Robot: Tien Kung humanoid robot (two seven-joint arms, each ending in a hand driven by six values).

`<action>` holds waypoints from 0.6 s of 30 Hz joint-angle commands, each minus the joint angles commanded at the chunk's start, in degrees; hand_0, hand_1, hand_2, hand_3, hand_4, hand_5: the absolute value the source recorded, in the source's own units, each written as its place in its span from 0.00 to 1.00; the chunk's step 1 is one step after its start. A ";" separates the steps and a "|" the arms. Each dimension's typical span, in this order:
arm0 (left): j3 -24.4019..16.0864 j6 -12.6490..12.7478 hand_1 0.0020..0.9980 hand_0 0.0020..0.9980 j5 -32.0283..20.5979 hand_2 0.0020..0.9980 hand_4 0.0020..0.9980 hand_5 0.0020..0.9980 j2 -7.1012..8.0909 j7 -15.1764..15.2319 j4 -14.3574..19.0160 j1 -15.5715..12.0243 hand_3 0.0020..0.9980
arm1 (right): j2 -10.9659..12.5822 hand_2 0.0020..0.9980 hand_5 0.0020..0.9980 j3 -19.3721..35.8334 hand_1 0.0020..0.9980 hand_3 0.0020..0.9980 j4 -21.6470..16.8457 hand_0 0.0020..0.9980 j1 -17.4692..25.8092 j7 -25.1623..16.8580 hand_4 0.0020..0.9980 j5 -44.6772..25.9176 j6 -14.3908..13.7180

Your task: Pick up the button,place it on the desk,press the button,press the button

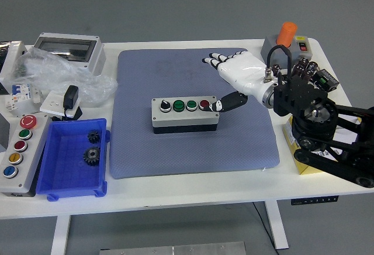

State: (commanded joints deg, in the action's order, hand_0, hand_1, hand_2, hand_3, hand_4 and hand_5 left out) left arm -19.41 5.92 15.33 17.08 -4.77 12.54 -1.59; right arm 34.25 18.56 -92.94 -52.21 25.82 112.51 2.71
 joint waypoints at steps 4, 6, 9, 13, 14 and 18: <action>0.20 0.03 0.65 0.62 -0.21 0.61 0.66 0.33 0.05 -0.02 -0.01 -0.04 0.63 | 0.92 0.47 0.22 -0.15 0.58 0.99 -1.31 0.61 0.35 0.82 0.54 -2.09 2.22; 0.27 0.04 0.65 0.62 -0.27 0.61 0.66 0.33 0.09 -0.01 -0.02 -0.07 0.63 | 0.91 0.36 0.06 -0.52 0.57 0.99 -1.46 0.57 0.31 1.15 0.35 -2.68 2.80; 0.38 0.03 0.65 0.62 -0.27 0.61 0.66 0.33 0.11 -0.02 -0.02 -0.04 0.63 | 0.37 0.36 0.06 -1.76 0.57 0.99 -1.27 0.57 -0.06 1.52 0.35 -3.22 3.38; 0.30 -0.01 0.65 0.62 -0.10 0.61 0.66 0.33 0.13 0.00 0.00 0.12 0.63 | -0.94 0.33 0.03 -4.16 0.57 1.00 -0.15 0.58 -0.62 1.86 0.33 -3.57 3.85; 0.28 -0.02 0.65 0.62 -0.07 0.61 0.66 0.33 0.12 0.01 0.01 0.15 0.63 | -1.19 0.33 0.03 -4.60 0.57 1.00 0.12 0.58 -0.65 1.93 0.33 -3.57 3.92; 0.39 -0.02 0.65 0.62 -0.15 0.61 0.66 0.33 0.10 0.00 0.02 0.13 0.63 | -1.61 0.30 0.00 -5.89 0.56 1.00 0.71 0.59 -0.53 2.14 0.32 -3.77 4.20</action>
State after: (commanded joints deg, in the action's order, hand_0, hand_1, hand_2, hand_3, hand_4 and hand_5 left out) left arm -19.02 5.90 15.17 17.18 -4.77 12.56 -1.46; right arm 32.63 12.67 -92.23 -52.74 27.96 108.74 6.90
